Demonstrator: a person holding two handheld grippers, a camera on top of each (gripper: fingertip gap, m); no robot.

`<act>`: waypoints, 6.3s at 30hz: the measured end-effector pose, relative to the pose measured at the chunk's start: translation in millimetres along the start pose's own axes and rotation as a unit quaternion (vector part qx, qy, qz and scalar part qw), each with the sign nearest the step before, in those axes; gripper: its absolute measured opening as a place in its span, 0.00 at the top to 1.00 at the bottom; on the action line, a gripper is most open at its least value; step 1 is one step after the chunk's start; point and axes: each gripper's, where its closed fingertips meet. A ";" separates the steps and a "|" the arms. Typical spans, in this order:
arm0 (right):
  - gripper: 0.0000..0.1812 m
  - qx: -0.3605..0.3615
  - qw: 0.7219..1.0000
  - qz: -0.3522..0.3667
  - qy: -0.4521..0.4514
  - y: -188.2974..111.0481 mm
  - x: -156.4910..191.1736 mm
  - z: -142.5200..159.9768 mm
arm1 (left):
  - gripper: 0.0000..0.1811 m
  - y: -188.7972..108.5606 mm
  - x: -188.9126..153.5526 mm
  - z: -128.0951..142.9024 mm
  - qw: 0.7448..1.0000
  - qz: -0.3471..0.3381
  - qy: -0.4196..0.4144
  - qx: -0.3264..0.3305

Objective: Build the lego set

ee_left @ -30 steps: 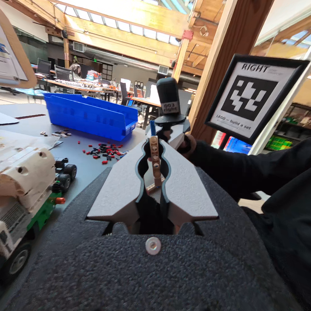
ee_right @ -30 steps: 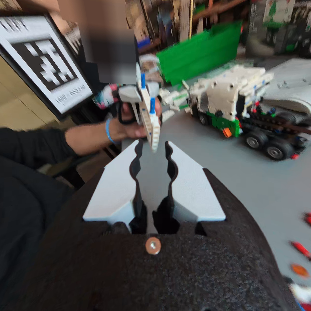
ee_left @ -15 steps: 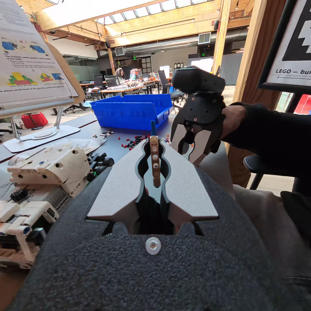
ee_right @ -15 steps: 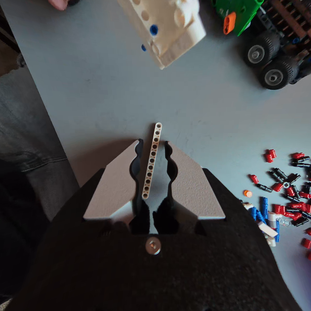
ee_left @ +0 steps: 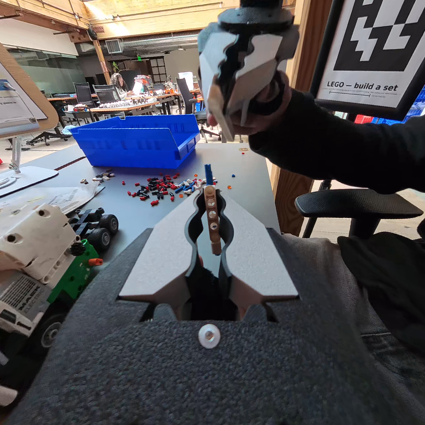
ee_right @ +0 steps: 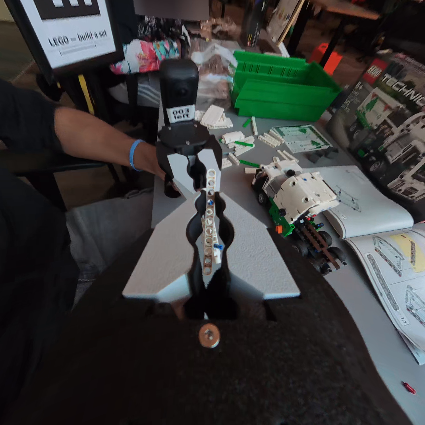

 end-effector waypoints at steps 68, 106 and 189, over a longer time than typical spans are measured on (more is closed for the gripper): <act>0.97 0.101 0.974 -0.158 0.128 30.9 -8.4 43.6 | 0.97 8.1 -3.4 14.2 0.991 0.073 -0.089 0.062; 0.78 -0.019 0.979 -0.078 0.185 -4.9 0.0 67.1 | 0.97 -3.8 -0.2 -7.2 0.989 0.085 -0.119 -0.014; 0.97 0.161 0.981 -0.055 0.089 31.0 -2.6 47.4 | 0.96 6.6 -3.9 5.7 0.996 0.060 -0.056 0.027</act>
Point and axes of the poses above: each gripper's, where its closed fingertips meet, y out along the fingers, z out of its underside, x = y × z across the jaws, and after that the axes turned 6 degrees about -z, right-handed
